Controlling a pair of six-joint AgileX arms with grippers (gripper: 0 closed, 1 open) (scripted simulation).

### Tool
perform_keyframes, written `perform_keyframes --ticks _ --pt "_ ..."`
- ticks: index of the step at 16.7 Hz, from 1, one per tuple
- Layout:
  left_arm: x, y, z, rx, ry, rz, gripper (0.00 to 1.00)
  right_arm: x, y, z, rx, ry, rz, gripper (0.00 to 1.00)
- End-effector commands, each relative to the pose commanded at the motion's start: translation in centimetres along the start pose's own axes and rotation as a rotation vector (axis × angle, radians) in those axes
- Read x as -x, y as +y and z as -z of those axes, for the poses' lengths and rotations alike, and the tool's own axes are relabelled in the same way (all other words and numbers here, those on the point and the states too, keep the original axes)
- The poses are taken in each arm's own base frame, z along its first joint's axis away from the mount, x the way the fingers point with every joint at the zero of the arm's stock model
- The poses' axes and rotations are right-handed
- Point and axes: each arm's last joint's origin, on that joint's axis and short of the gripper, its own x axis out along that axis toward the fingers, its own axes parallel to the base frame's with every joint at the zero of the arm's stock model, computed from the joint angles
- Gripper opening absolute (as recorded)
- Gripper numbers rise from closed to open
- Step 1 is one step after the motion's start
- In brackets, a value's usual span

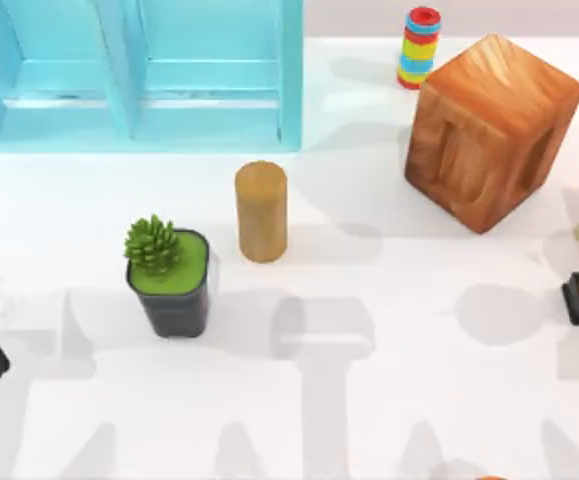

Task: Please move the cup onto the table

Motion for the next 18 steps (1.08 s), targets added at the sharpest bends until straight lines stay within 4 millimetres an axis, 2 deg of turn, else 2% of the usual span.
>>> perform_keyframes --ticks 3,5,10,12,15,18 --pt "0.0 0.0 0.0 0.0 0.0 0.0 1.0 0.0 0.0 -0.2 0.004 0.011 0.004 1.0" --pt "0.0 0.0 0.0 0.0 0.0 0.0 1.0 0.0 -0.3 -1.0 0.023 0.063 0.024 1.0" --pt "0.0 0.0 0.0 0.0 0.0 0.0 1.0 -1.3 -1.5 -5.6 0.106 0.348 0.105 1.0" --pt "0.0 0.0 0.0 0.0 0.0 0.0 1.0 -2.8 -2.4 -7.7 0.134 0.511 0.133 1.0" --pt "0.0 0.0 0.0 0.0 0.0 0.0 1.0 -6.1 -4.5 -10.2 0.154 0.785 0.153 1.0" --pt "0.0 0.0 0.0 0.0 0.0 0.0 1.0 -10.1 -7.6 -11.4 0.138 1.058 0.138 1.0"
